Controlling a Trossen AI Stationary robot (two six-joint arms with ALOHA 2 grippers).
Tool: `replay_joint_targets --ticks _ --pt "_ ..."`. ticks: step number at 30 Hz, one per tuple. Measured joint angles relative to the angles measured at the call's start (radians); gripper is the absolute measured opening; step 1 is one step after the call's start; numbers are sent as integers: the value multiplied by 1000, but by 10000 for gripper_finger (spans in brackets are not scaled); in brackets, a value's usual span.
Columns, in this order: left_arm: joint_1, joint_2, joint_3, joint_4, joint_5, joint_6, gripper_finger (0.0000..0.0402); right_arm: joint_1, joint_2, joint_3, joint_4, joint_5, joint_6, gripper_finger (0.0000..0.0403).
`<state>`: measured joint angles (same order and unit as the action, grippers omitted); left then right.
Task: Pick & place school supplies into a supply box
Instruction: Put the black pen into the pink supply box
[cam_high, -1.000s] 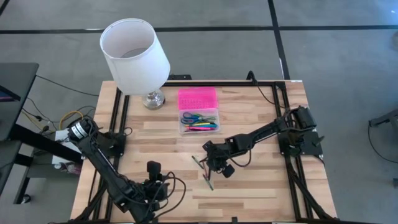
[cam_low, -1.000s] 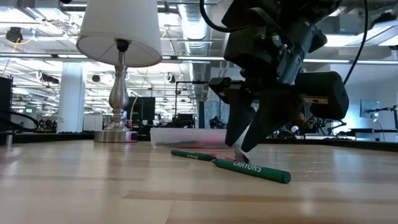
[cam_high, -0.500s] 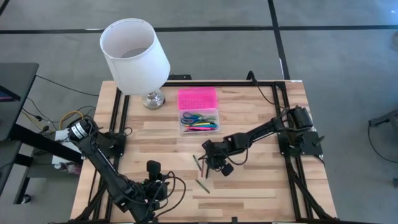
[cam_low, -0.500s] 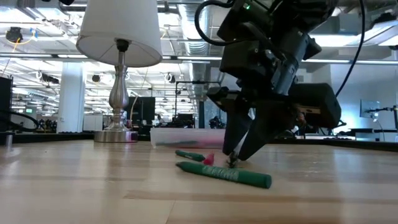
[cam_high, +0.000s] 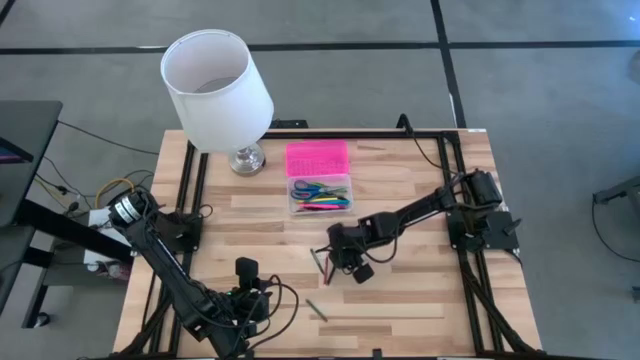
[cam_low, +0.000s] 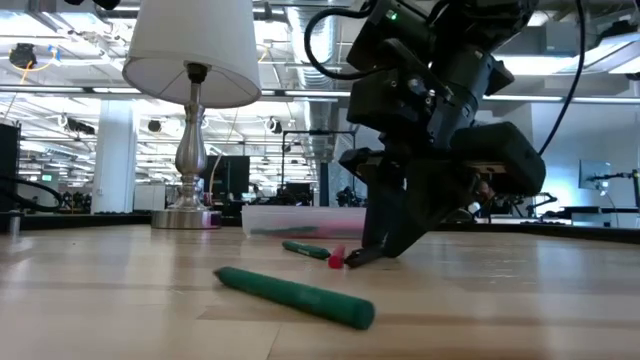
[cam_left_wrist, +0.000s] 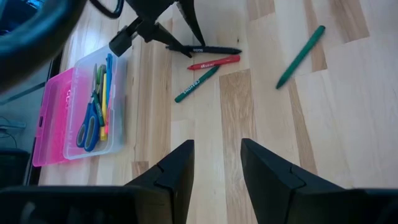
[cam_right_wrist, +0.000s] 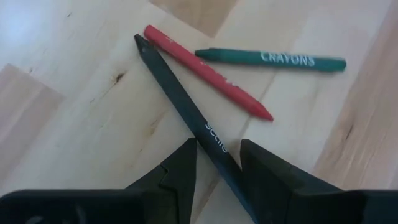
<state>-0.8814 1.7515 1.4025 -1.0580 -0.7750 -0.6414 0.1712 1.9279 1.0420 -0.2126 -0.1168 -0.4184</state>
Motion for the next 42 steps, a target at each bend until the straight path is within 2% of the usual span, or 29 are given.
replay_joint_targets --ticks 21,26,42 --pt "0 0 0 1 8 -27 127 -3 -3 0 -87 25 493 118" --pt "-3 0 0 1 8 -28 127 11 -4 0 -95 28 549 112" --pt "-3 0 0 1 8 -29 127 16 -16 0 -127 17 596 34"
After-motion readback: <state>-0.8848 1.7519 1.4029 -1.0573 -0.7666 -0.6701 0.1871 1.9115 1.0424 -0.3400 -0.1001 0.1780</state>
